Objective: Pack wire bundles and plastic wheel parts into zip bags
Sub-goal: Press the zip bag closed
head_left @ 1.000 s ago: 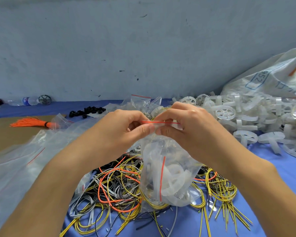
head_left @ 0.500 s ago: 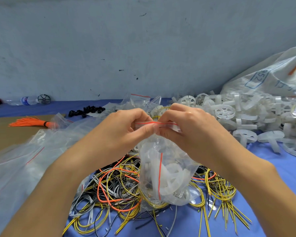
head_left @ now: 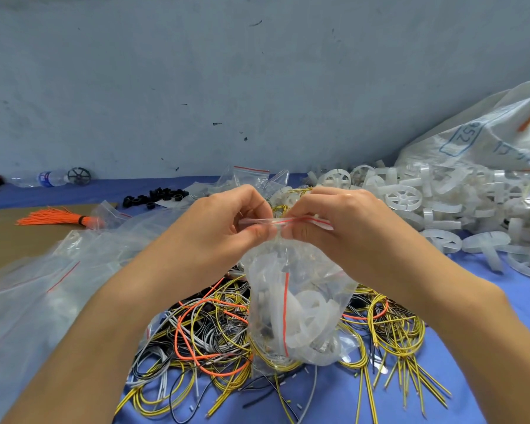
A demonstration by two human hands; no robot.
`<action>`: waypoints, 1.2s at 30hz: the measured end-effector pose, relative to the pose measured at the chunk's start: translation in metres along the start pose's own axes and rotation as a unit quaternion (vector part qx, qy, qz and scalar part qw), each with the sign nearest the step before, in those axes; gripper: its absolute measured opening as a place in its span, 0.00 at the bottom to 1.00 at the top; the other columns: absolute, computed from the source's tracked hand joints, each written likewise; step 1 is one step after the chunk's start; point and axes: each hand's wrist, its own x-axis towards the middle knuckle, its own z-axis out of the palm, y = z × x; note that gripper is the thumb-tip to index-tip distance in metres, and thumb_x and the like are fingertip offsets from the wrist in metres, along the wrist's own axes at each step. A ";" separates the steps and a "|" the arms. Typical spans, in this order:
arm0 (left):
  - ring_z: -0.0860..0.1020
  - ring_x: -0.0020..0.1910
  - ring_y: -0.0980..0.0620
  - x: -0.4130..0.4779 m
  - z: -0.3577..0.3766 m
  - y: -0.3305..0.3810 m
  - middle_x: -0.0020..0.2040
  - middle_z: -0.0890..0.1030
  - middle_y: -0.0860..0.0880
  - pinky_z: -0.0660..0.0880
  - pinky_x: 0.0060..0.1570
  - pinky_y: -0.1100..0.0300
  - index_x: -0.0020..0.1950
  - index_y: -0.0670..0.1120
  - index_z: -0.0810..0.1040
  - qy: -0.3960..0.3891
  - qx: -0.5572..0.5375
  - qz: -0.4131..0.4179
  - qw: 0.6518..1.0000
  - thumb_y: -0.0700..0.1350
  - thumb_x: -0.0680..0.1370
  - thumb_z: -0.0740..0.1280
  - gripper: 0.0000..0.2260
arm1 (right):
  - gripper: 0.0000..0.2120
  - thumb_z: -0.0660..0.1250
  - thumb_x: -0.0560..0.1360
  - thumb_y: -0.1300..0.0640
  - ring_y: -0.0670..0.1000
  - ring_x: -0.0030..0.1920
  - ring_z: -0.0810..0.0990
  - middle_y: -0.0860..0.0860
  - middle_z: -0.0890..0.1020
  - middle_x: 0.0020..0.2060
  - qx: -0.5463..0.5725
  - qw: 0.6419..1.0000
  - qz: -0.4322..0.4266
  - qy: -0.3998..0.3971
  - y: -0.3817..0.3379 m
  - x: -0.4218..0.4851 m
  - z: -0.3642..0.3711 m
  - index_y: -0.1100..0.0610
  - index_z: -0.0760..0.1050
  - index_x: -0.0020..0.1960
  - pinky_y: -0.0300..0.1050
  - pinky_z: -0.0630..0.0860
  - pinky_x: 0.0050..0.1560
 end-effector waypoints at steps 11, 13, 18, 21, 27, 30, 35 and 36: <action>0.80 0.45 0.65 -0.002 0.003 0.002 0.44 0.82 0.64 0.72 0.40 0.71 0.52 0.56 0.81 -0.057 0.005 0.003 0.998 0.54 0.80 0.64 0.07 | 0.07 0.67 0.77 0.45 0.49 0.49 0.76 0.43 0.78 0.44 -0.022 0.998 -0.015 0.055 -0.002 -0.002 0.001 0.44 0.82 0.52 0.54 0.76 0.46; 0.80 0.47 0.64 -0.003 0.002 0.004 0.45 0.83 0.61 0.75 0.44 0.64 0.55 0.55 0.82 -0.069 0.006 0.007 0.998 0.56 0.80 0.62 0.10 | 0.08 0.67 0.77 0.44 0.49 0.49 0.74 0.43 0.78 0.44 -0.033 0.997 -0.017 0.066 -0.003 -0.002 0.002 0.45 0.82 0.52 0.54 0.76 0.47; 0.78 0.39 0.53 -0.001 0.001 0.007 0.37 0.82 0.51 0.74 0.43 0.49 0.49 0.52 0.83 -0.028 0.045 0.032 0.998 0.58 0.78 0.61 0.14 | 0.13 0.65 0.76 0.40 0.51 0.50 0.73 0.45 0.78 0.45 -0.064 0.995 -0.010 0.069 -0.006 0.000 0.006 0.47 0.80 0.52 0.52 0.74 0.48; 0.76 0.38 0.55 0.000 -0.001 0.005 0.36 0.80 0.53 0.71 0.40 0.58 0.49 0.52 0.84 -0.006 0.073 0.039 0.997 0.54 0.79 0.63 0.11 | 0.14 0.65 0.76 0.40 0.52 0.49 0.73 0.45 0.77 0.43 -0.043 0.998 0.010 0.053 -0.004 0.000 0.004 0.48 0.80 0.52 0.51 0.72 0.50; 0.78 0.43 0.53 0.001 -0.005 0.004 0.41 0.82 0.52 0.71 0.45 0.51 0.51 0.52 0.84 -0.001 0.102 0.027 0.994 0.53 0.78 0.65 0.10 | 0.11 0.65 0.78 0.44 0.54 0.50 0.72 0.48 0.77 0.44 -0.076 0.996 0.029 0.037 -0.001 -0.001 -0.001 0.50 0.81 0.51 0.53 0.71 0.51; 0.78 0.43 0.53 0.001 -0.006 0.003 0.42 0.82 0.53 0.71 0.46 0.50 0.50 0.52 0.84 0.007 0.102 0.027 0.994 0.53 0.78 0.65 0.10 | 0.11 0.64 0.79 0.44 0.54 0.51 0.71 0.48 0.76 0.44 -0.091 0.994 0.042 0.033 0.000 -0.002 -0.002 0.49 0.80 0.53 0.52 0.70 0.50; 0.78 0.43 0.52 0.000 -0.008 -0.002 0.42 0.82 0.53 0.73 0.46 0.48 0.50 0.52 0.84 0.018 0.097 0.028 0.995 0.53 0.78 0.66 0.08 | 0.09 0.66 0.78 0.44 0.54 0.51 0.72 0.49 0.77 0.46 -0.091 0.993 0.060 0.038 0.003 -0.002 -0.006 0.47 0.81 0.51 0.51 0.70 0.51; 0.78 0.43 0.52 0.000 -0.009 -0.003 0.42 0.82 0.54 0.73 0.47 0.48 0.49 0.52 0.84 0.019 0.091 0.026 0.995 0.53 0.78 0.67 0.08 | 0.09 0.66 0.77 0.44 0.54 0.51 0.73 0.49 0.77 0.46 -0.085 0.993 0.065 0.041 0.004 -0.001 -0.006 0.47 0.82 0.51 0.51 0.70 0.51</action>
